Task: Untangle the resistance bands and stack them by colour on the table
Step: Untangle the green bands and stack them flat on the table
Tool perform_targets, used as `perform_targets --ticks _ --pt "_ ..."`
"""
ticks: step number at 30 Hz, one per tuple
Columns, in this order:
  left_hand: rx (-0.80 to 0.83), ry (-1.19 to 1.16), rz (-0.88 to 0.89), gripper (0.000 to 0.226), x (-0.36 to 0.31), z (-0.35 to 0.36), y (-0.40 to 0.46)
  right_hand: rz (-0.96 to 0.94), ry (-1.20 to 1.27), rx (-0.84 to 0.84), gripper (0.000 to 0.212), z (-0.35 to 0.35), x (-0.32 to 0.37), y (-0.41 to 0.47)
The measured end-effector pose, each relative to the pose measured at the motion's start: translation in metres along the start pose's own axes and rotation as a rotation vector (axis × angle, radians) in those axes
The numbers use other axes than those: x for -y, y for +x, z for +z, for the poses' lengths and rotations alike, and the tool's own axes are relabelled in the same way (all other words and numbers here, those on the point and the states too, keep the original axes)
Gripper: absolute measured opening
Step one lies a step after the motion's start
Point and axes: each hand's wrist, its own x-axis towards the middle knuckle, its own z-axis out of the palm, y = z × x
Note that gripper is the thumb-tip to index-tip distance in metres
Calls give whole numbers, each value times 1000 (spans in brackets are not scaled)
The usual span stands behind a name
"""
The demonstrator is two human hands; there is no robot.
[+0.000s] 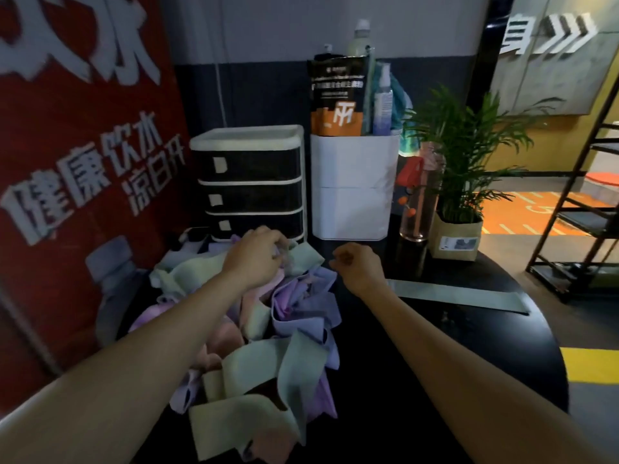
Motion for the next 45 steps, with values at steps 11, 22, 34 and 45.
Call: perform_targets --ticks 11,22,34,45 --pt "-39 -137 -20 31 39 15 1 171 -21 141 40 47 4 40" --pt "-52 -242 -57 32 28 11 4 -66 248 -77 6 10 48 47" --pt "-60 -385 -66 42 14 14 6 -183 675 -206 27 -40 82 49" --pt "-129 -640 -105 42 -2 14 22 -296 718 -191 25 -59 98 44"
